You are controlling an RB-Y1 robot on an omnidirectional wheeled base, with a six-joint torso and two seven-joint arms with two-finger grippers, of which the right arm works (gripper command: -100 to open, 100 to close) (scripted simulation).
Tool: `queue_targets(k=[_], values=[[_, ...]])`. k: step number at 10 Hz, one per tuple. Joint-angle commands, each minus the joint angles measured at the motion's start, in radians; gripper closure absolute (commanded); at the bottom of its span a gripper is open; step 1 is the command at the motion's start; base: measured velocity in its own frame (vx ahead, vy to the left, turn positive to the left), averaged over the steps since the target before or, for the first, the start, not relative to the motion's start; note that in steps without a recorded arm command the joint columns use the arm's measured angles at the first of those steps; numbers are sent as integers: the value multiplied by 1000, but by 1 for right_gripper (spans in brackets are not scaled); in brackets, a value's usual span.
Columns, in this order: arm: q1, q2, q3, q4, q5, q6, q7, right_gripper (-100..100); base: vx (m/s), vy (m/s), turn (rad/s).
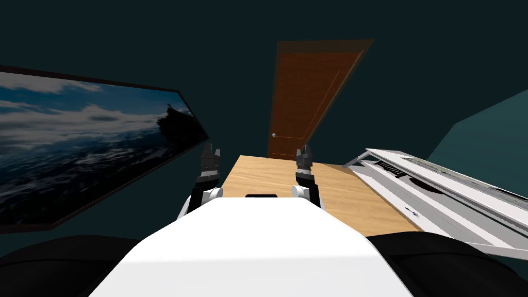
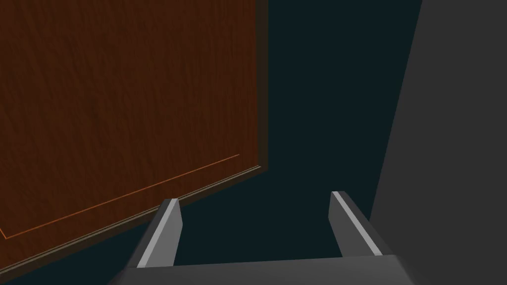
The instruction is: Pull the door open
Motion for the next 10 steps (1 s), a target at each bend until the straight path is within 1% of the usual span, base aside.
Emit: queue_targets(k=[1,5,6,10], values=[[-4,-9,4,23,-9,-10,-29,-100,98,-8,12],[-12,-28,13,73,-30,-31,-94,-100,170,16,11],[-15,-35,17,96,-39,-40,-123,-100,149,9,22],[-23,-52,26,145,-60,-61,-186,-100,102,5,11]])
